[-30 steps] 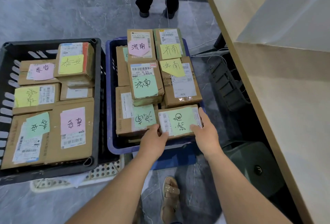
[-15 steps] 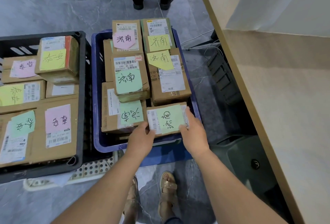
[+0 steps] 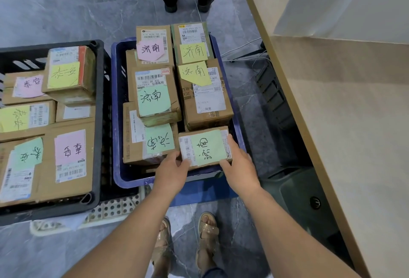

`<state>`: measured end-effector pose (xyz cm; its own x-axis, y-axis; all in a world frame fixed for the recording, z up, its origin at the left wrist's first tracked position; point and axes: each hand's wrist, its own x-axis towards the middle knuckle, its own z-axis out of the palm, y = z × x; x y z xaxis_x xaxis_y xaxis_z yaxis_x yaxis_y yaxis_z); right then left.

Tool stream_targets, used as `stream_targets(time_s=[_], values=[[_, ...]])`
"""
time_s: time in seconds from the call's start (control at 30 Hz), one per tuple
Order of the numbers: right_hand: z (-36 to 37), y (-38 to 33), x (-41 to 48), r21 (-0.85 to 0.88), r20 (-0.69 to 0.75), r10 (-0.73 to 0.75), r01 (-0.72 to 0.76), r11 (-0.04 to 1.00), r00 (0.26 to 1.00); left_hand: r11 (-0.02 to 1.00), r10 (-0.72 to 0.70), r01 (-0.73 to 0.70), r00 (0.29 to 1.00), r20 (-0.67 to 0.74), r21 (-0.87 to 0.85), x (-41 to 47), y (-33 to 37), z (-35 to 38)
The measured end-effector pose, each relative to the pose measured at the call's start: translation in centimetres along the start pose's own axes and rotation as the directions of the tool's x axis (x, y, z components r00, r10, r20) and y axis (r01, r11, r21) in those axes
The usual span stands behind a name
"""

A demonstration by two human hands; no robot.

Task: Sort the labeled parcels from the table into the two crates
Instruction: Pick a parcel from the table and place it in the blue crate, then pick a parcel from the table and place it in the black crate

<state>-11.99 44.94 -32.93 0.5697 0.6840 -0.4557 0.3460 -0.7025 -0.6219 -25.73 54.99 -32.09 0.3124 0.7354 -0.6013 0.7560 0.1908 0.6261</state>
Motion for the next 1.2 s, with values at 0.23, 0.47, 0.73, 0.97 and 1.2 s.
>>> stream_targets(time_s=[0.23,0.47,0.73,0.97,1.2], values=[[-0.5,-0.7,0.4,-0.122,-0.029,0.0,-0.003,0.993,1.0,0.996,0.004,0.0,0.999,-0.043,0.09,0.5,0.7,-0.3],[-0.9,-0.5,0.1,-0.189,0.025,0.034,-0.028,0.982,0.999,0.994,-0.012,0.015,0.999,-0.033,0.104,0.3,1.0,0.1],[-2.0,-1.9,-1.4,-0.239,-0.028,0.081,-0.086,0.967,0.996,0.985,0.019,-0.014,0.999,-0.028,0.172,-0.7,1.4,-1.8],[-5.7,-5.5,-5.1,-0.3,-0.136,0.003,-0.044,0.953,0.991,0.937,0.231,-0.218,0.973,-0.017,0.272,-4.6,5.3,-5.0],[-10.2,-9.7,-13.7,-0.34,-0.353,-0.089,-0.039,0.939,0.931,0.72,0.531,-0.515,0.841,0.109,0.466,-11.0,8.8,-8.4]])
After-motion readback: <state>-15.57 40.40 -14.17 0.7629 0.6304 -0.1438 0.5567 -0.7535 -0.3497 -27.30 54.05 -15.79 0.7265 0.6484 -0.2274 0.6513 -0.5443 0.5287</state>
